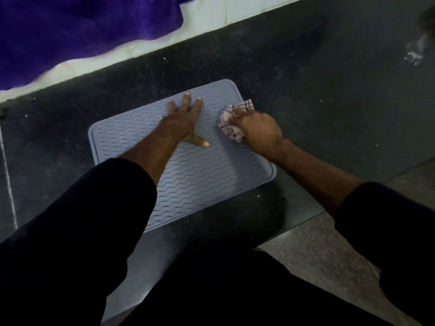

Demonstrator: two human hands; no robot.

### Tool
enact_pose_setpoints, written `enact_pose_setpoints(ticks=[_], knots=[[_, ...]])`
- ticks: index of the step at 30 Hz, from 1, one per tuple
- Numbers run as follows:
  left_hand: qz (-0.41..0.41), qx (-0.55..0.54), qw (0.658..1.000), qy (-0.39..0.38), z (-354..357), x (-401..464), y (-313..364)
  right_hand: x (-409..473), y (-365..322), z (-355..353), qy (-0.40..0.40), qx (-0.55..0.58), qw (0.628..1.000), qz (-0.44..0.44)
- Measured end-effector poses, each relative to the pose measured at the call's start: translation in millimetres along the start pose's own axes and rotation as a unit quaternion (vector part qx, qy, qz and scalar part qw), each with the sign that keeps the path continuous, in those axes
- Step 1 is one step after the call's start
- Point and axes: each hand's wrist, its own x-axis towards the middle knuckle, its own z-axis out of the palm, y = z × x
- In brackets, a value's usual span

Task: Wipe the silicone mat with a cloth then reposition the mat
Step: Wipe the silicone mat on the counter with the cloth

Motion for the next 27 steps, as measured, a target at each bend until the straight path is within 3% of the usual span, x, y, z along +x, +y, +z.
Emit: enact_pose_setpoints(ticks=[6, 11, 15, 20, 27], knots=[[0.000, -0.002, 1.000, -0.011, -4, -5, 3, -49, 3, 28, 0.014, -0.017, 1.000, -0.003], [0.007, -0.003, 1.000, -0.009, -6, -9, 2, -77, 8, 19, 0.002, 0.060, 0.998, 0.027], [0.025, 0.036, 0.999, 0.009, -6, -6, 3, -44, 2, 1, 0.058, 0.127, 0.989, 0.050], [0.004, 0.050, 0.999, 0.003, -6, -3, 5, -35, -8, 15, 0.019, 0.009, 0.999, 0.045], [0.011, 0.054, 0.998, 0.000, -8, -10, 6, -100, -6, 32, 0.014, 0.037, 0.999, 0.031]])
